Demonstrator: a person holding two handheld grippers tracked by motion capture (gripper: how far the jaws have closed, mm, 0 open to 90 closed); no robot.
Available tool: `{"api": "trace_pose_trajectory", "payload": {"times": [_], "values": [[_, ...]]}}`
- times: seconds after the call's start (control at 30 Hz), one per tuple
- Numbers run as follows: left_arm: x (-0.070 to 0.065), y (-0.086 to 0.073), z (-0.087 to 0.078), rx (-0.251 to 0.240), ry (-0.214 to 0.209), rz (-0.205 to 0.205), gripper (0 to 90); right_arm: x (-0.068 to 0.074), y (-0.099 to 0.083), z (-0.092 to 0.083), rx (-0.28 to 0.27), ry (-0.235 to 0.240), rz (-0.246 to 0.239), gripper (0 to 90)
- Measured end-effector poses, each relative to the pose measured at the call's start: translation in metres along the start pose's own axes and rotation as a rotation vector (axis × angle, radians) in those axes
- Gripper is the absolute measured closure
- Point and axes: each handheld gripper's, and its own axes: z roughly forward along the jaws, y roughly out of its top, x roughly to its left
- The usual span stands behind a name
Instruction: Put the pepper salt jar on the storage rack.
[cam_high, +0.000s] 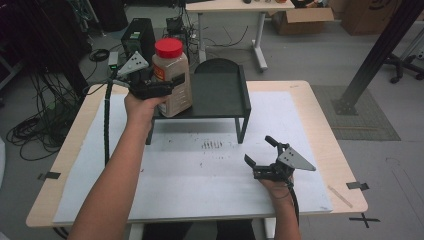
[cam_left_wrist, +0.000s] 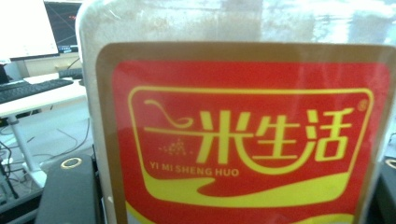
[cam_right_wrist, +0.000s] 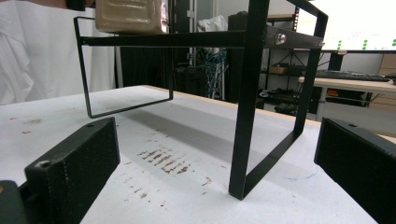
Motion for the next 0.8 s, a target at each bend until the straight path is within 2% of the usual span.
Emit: {"api": "trace_pose_trajectory", "payload": {"times": [0.23,0.8], "values": [[0.0032,-0.0043,0.0019,-0.018,0.004,-0.003,24.8,-0.0001,0.0,0.0001,0.0,0.0,0.001,0.0],[0.0031,-0.0037,0.0008,-0.001,0.013,-0.014,24.2,0.0002,0.0,0.0,0.0,0.001,0.0,0.0]]}}
